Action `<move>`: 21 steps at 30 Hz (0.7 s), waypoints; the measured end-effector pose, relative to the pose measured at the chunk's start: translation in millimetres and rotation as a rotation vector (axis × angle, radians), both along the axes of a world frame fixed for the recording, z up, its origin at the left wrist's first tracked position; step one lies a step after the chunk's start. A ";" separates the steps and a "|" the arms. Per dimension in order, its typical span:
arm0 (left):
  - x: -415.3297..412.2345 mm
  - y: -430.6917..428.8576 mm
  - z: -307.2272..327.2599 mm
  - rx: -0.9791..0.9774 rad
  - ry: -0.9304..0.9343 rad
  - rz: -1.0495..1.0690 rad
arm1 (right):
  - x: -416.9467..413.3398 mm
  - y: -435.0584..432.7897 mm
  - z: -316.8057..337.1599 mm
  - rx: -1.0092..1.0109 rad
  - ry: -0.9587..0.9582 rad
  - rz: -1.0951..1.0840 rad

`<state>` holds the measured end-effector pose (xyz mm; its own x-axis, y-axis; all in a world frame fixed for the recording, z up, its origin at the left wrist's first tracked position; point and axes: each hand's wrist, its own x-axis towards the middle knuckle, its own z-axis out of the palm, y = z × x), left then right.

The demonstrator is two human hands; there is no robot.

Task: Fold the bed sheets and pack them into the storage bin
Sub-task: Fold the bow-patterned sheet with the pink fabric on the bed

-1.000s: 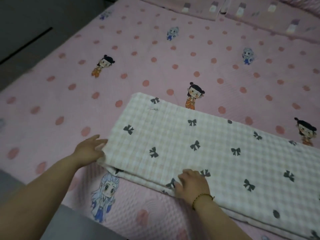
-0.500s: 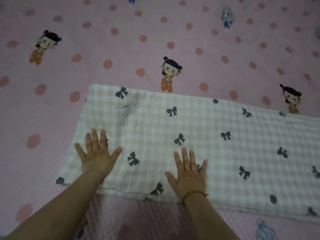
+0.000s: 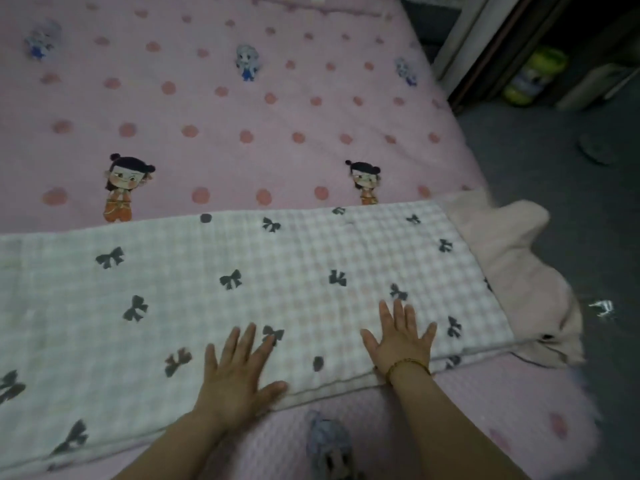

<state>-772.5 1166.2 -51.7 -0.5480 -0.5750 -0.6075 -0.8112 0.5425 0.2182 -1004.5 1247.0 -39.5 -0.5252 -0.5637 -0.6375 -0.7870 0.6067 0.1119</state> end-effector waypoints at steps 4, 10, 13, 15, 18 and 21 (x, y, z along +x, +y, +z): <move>-117.3 35.2 12.0 0.072 -0.048 -0.109 | -108.3 49.6 12.8 -0.096 -0.069 -0.149; -221.3 67.0 9.4 -0.066 -0.035 -0.137 | -231.2 79.3 23.0 -0.533 0.012 -0.732; -227.8 68.4 -1.8 -0.194 0.005 -0.179 | -253.6 65.3 6.1 -0.597 -0.380 -0.885; -226.3 70.9 -17.8 -0.272 0.069 -0.203 | -254.5 53.0 -8.2 -0.537 -0.403 -0.775; -222.4 78.1 -36.0 -0.353 0.153 -0.297 | -253.7 43.1 -22.8 -0.469 -0.246 -0.685; -221.4 79.8 -24.4 -0.378 0.245 -0.304 | -251.0 45.9 -12.8 -0.549 -0.152 -0.563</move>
<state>-993.9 1246.0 -76.1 -0.8234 -0.5218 -0.2229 -0.5551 0.8223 0.1254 -1255.5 1292.9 -52.3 -0.7537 -0.4939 -0.4335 -0.3287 0.8545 -0.4021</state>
